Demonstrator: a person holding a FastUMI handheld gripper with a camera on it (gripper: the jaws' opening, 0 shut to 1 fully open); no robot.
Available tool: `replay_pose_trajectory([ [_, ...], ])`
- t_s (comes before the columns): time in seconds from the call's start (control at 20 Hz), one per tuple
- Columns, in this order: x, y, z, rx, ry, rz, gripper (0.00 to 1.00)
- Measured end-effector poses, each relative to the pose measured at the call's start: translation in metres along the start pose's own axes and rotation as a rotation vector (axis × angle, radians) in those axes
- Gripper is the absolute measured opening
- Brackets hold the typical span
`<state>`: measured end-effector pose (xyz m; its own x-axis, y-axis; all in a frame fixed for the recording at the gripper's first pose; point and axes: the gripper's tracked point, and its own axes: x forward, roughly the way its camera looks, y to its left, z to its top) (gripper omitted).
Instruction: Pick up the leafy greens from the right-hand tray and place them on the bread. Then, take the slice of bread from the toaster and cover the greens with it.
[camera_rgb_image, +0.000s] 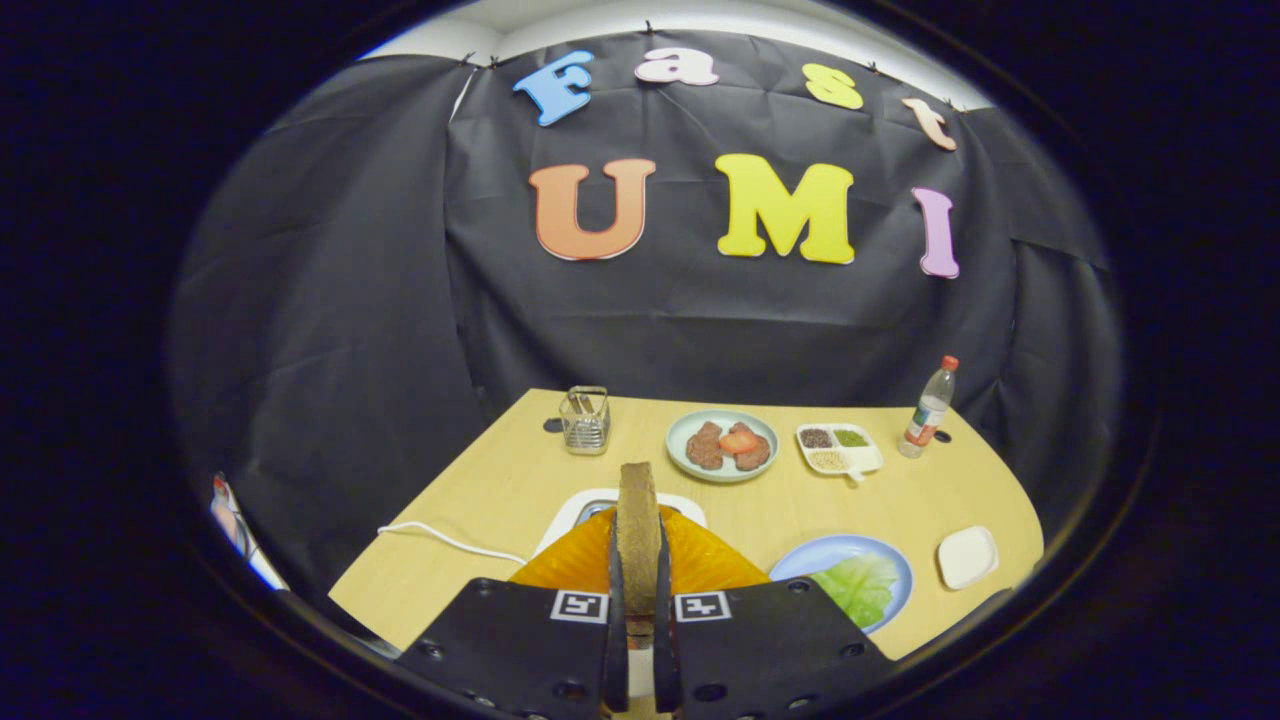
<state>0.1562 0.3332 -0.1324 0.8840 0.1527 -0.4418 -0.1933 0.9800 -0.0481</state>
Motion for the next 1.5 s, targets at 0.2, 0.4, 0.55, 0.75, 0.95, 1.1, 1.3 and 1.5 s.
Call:
replay_pose_trajectory([
  [0.2, -0.021, -0.01, 0.024, 0.017, -0.052, -0.002, 0.1],
  [0.4, -0.037, -0.039, 0.038, 0.028, -0.114, -0.035, 0.1],
  [0.55, -0.037, -0.07, 0.027, 0.051, -0.125, -0.081, 0.09],
  [0.75, -0.023, -0.11, 0.001, 0.06, -0.084, -0.13, 0.1],
  [0.95, -0.004, -0.141, -0.032, 0.066, -0.038, -0.161, 0.1],
  [1.1, 0.012, -0.155, -0.055, 0.094, -0.007, -0.155, 0.1],
  [1.3, 0.029, -0.164, -0.08, 0.103, 0.025, -0.15, 0.1],
  [1.5, 0.046, -0.171, -0.097, 0.144, 0.05, -0.104, 0.1],
])
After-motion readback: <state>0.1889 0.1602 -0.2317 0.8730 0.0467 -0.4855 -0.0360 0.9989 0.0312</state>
